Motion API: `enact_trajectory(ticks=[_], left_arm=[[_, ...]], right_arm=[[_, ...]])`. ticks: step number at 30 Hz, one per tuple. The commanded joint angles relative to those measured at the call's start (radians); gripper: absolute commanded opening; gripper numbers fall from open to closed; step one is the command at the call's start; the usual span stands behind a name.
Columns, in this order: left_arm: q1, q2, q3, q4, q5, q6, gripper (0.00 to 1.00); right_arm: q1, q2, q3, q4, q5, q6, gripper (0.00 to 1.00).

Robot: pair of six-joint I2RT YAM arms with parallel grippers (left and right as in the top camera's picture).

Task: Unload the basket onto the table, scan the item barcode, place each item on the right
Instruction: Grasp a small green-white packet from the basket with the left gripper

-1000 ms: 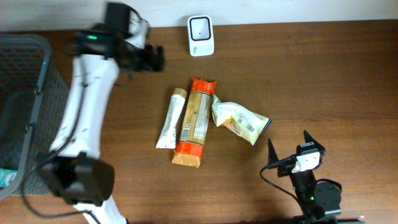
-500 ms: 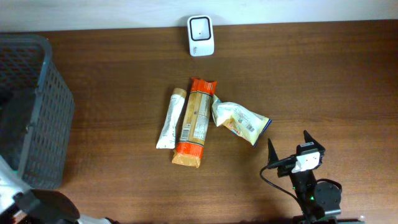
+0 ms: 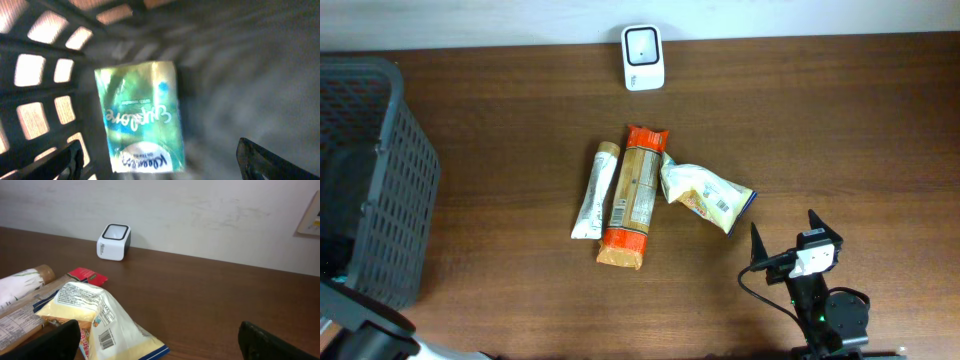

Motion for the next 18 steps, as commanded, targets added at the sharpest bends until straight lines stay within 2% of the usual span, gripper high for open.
enact_trajectory(ticks=[1, 2, 3, 4, 5, 6, 8, 13, 18], left_arm=[[0.01, 0.078, -0.011, 0.012, -0.064, -0.006, 0.8], [0.01, 0.09, -0.011, 0.018, -0.064, -0.006, 0.65], [0.01, 0.099, -0.011, 0.021, -0.064, -0.006, 0.43], [0.01, 0.103, -0.011, 0.023, -0.064, -0.006, 0.28], [0.01, 0.105, -0.011, 0.027, -0.063, -0.006, 0.07], [0.01, 0.104, -0.011, 0.034, -0.063, -0.006, 0.0], [0.01, 0.104, -0.003, 0.037, -0.013, -0.006, 0.0], [0.002, 0.082, 0.117, -0.039, 0.266, 0.014, 0.0], [-0.073, -0.088, 0.172, 0.008, 0.51, 0.045, 0.0]], right_arm=[[-0.004, -0.006, -0.009, 0.001, -0.005, -0.004, 0.99], [-0.004, -0.006, -0.009, 0.001, -0.005, -0.004, 0.99], [-0.004, -0.006, -0.009, 0.001, -0.005, -0.004, 0.99], [-0.004, -0.006, -0.009, 0.001, -0.005, -0.004, 0.99], [-0.004, -0.006, -0.009, 0.001, -0.005, -0.004, 0.99], [-0.004, -0.006, -0.009, 0.001, -0.005, -0.004, 0.99], [-0.004, -0.006, -0.009, 0.001, -0.005, -0.004, 0.99], [-0.004, -0.006, -0.009, 0.001, -0.005, -0.004, 0.99], [-0.004, -0.006, -0.009, 0.001, -0.005, -0.004, 0.99]])
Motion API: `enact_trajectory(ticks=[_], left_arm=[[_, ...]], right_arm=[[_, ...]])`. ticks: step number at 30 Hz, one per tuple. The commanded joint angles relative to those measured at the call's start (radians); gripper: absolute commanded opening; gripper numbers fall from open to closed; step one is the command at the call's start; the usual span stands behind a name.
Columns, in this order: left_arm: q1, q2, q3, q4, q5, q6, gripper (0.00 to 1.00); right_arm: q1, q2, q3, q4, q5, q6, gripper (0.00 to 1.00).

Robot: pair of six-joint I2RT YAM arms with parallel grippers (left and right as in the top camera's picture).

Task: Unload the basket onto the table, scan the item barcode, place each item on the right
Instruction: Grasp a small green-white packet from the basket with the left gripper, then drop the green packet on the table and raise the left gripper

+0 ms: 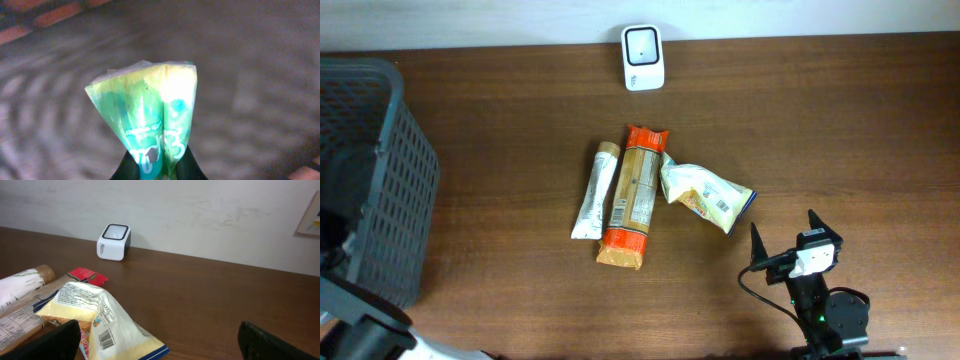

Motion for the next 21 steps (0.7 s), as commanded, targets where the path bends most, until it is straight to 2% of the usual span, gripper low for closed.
enact_trajectory(ticks=[1, 4, 7, 10, 14, 19, 21], left_arm=[[-0.082, -0.201, 0.072, 0.062, 0.21, 0.027, 0.0], [-0.193, -0.35, 0.117, 0.125, 0.217, 0.039, 0.0], [-0.383, -0.497, 0.132, 0.175, 0.213, 0.129, 0.0], [-0.605, -0.52, 0.124, 0.059, 0.208, 0.203, 0.0], [-0.837, -0.41, 0.008, -0.043, 0.183, 0.253, 0.0], [-0.983, -0.145, -0.058, -0.042, 0.183, 0.317, 0.0], [-1.016, -0.04, -0.058, -0.049, 0.107, 0.319, 0.0]], right_arm=[[-0.004, -0.006, -0.009, 0.001, -0.005, -0.003, 0.99], [-0.004, -0.006, -0.009, 0.001, -0.005, -0.003, 0.99], [-0.004, -0.006, -0.009, 0.001, -0.005, -0.004, 0.99], [-0.004, -0.006, -0.009, 0.001, -0.005, -0.004, 0.99], [-0.004, -0.006, -0.009, 0.001, -0.005, -0.003, 0.99], [-0.004, -0.006, -0.009, 0.001, -0.005, -0.004, 0.99], [-0.004, -0.006, -0.009, 0.001, -0.005, -0.004, 0.99]])
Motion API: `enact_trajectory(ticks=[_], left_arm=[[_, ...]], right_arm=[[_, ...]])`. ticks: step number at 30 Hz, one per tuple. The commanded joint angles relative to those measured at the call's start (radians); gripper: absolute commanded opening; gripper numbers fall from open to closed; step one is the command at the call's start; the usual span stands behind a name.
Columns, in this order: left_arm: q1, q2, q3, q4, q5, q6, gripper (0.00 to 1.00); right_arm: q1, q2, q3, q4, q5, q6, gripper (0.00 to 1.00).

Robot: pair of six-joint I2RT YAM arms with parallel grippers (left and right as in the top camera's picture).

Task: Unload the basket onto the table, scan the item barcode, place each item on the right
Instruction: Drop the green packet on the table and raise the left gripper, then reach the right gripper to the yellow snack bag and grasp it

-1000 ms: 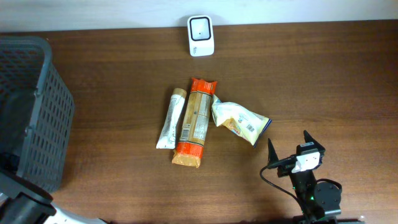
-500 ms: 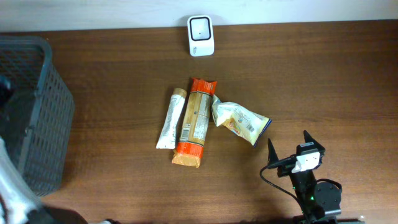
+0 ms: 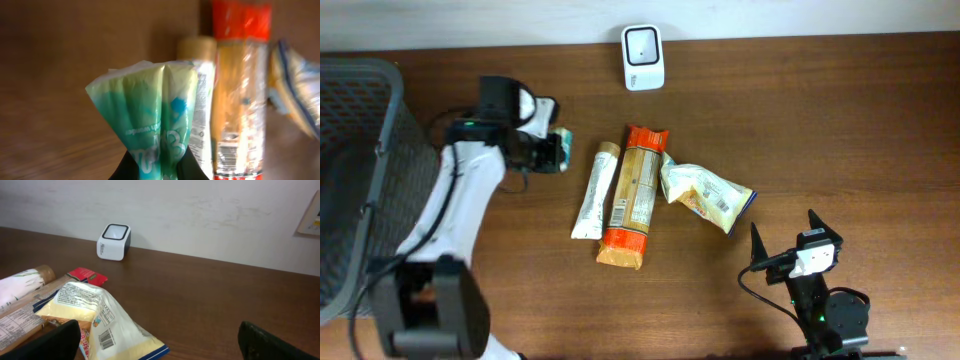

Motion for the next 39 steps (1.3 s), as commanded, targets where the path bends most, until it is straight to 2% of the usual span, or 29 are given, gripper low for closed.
enact_trajectory(ticks=[1, 3, 4, 6, 8, 9, 15, 17, 20, 27, 29, 33, 37, 39], left_arm=[[-0.035, 0.106, -0.005, -0.008, -0.09, 0.036, 0.0], [-0.037, 0.146, -0.005, -0.02, -0.118, 0.035, 0.02], [-0.037, 0.151, -0.005, -0.023, -0.124, 0.035, 0.1], [-0.037, 0.152, -0.005, -0.021, -0.124, 0.035, 0.59], [-0.037, 0.149, -0.003, -0.02, -0.124, 0.035, 0.96], [-0.036, 0.138, 0.007, -0.025, -0.126, 0.031, 0.99], [-0.006, -0.098, 0.175, -0.091, -0.203, 0.028, 0.99], [0.024, -0.222, 0.185, -0.068, -0.272, 0.028, 0.99], [0.039, -0.301, 0.184, -0.069, -0.306, 0.028, 0.99], [0.039, -0.31, 0.183, -0.087, -0.306, 0.028, 0.99], [0.039, -0.31, 0.183, -0.087, -0.306, 0.028, 0.99], [0.039, -0.31, 0.183, -0.087, -0.306, 0.028, 0.99], [0.039, -0.31, 0.183, -0.088, -0.306, 0.028, 0.99], [0.039, -0.31, 0.183, -0.087, -0.306, 0.028, 0.99]], right_arm=[[-0.004, -0.006, -0.009, 0.001, -0.005, -0.004, 0.99], [-0.004, -0.006, -0.009, 0.001, -0.005, -0.004, 0.99], [-0.004, -0.006, -0.009, 0.001, -0.005, -0.004, 0.99], [-0.004, -0.006, -0.009, 0.001, -0.005, -0.004, 0.99], [-0.004, -0.006, -0.009, 0.001, -0.005, -0.004, 0.99], [-0.004, -0.006, -0.009, 0.001, -0.005, -0.004, 0.99], [-0.004, -0.006, -0.009, 0.001, -0.005, -0.003, 0.99], [-0.004, -0.006, -0.009, 0.001, -0.005, -0.004, 0.99], [-0.004, -0.006, -0.009, 0.001, -0.005, -0.004, 0.99], [-0.004, -0.006, -0.009, 0.001, -0.005, -0.004, 0.99], [-0.004, -0.006, -0.009, 0.007, 0.083, -0.087, 0.99], [-0.004, -0.006, -0.009, -0.003, 0.077, -0.089, 0.99], [-0.004, -0.005, -0.007, 0.053, -0.162, -0.085, 0.99], [-0.004, 0.049, 0.04, 0.047, -0.237, -0.025, 0.99]])
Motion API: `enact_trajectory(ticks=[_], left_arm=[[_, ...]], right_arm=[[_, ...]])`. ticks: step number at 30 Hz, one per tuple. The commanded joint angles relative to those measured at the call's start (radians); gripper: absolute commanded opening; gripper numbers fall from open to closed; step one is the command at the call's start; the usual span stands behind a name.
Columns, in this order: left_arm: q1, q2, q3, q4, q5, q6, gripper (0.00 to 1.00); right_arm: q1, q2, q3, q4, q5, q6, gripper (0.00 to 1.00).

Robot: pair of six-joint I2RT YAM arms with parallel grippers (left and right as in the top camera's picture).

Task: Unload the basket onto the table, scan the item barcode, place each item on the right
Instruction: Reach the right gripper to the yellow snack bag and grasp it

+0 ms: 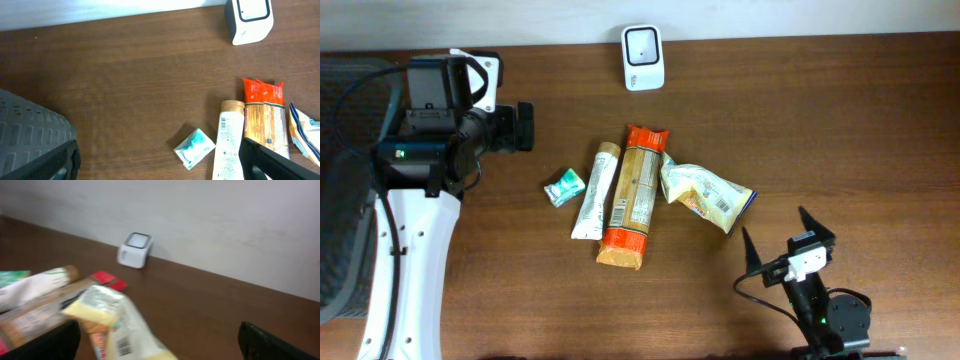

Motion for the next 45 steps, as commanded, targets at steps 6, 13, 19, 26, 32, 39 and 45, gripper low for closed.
enact_trajectory(ticks=[6, 13, 19, 26, 32, 39, 45], left_arm=[[0.002, 0.005, 0.003, 0.002, -0.01, 0.005, 0.99], [0.002, 0.005, 0.003, 0.002, -0.01, 0.005, 0.99], [0.002, 0.005, 0.003, 0.002, -0.01, 0.005, 0.99], [0.002, 0.005, 0.003, 0.002, -0.01, 0.005, 0.99], [0.002, 0.005, 0.003, 0.002, -0.01, 0.005, 0.99], [0.002, 0.005, 0.003, 0.002, -0.01, 0.005, 0.99], [0.002, 0.005, 0.003, 0.002, -0.01, 0.005, 0.99]], right_arm=[[-0.004, 0.62, 0.55, -0.287, -0.241, 0.043, 0.99], [-0.004, 1.357, 0.971, -0.615, -0.499, 0.033, 0.99], [0.077, 1.58, 0.971, -0.671, -0.487, -0.05, 0.51], [0.145, 1.666, 0.964, -0.655, 0.121, 0.268, 0.48], [-0.104, 1.666, 0.965, -0.437, 0.182, 0.385, 0.69], [-0.005, 1.626, 1.248, -0.71, -0.37, 0.227, 0.71], [0.216, 1.662, 1.233, -0.952, -0.272, -0.038, 0.61]])
